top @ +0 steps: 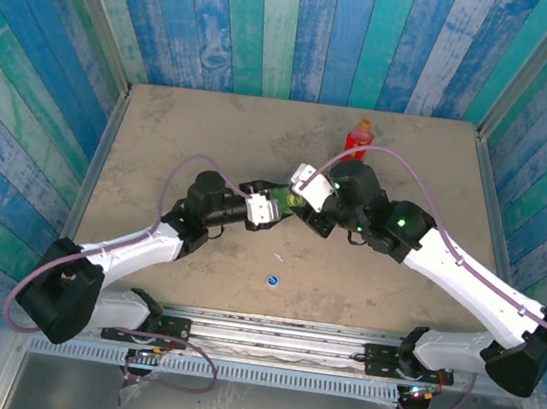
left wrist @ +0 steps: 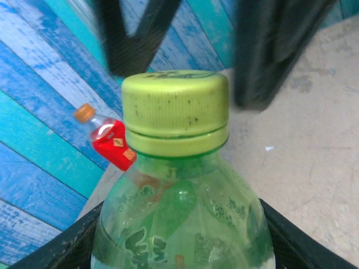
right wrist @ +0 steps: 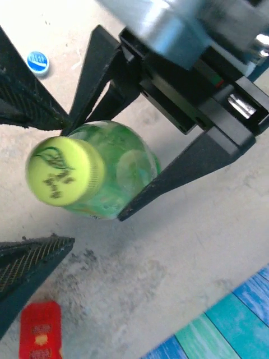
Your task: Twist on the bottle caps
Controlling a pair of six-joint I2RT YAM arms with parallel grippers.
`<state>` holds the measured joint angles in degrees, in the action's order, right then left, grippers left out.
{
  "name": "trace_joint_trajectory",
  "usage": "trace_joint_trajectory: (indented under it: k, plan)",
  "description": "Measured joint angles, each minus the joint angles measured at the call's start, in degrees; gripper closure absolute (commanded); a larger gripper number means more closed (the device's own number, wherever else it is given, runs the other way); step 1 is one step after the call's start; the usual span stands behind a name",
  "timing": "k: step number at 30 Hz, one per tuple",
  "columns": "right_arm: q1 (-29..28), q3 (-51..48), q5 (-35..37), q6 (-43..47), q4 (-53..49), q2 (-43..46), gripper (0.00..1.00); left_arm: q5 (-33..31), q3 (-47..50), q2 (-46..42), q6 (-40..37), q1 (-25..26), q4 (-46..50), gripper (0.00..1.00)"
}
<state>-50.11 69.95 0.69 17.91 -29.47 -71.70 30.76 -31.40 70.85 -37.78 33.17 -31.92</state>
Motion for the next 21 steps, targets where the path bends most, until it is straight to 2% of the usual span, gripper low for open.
trace_joint_trajectory:
  k: [2,8,13,17,21]
  plan:
    - [0.35,-4.02,0.33,-0.04,4.42,4.07,0.28,-0.04,1.49,0.00,3.98,-1.18,-4.90,0.38]
    - [1.86,-18.23,-3.41,0.33,19.80,17.33,0.26,3.21,4.57,0.24,15.61,-2.38,-17.55,0.38]
    - [2.25,-24.63,-9.29,-1.55,32.13,17.29,0.31,8.04,4.63,1.97,21.70,-2.38,-23.32,0.38]
    - [2.25,-24.52,-12.85,-4.72,38.40,12.02,0.40,10.45,4.63,2.54,23.74,-2.38,-24.81,0.38]
    - [2.25,-22.93,-15.13,-6.97,42.40,7.02,0.57,11.87,4.63,2.54,23.96,-2.38,-24.85,0.38]
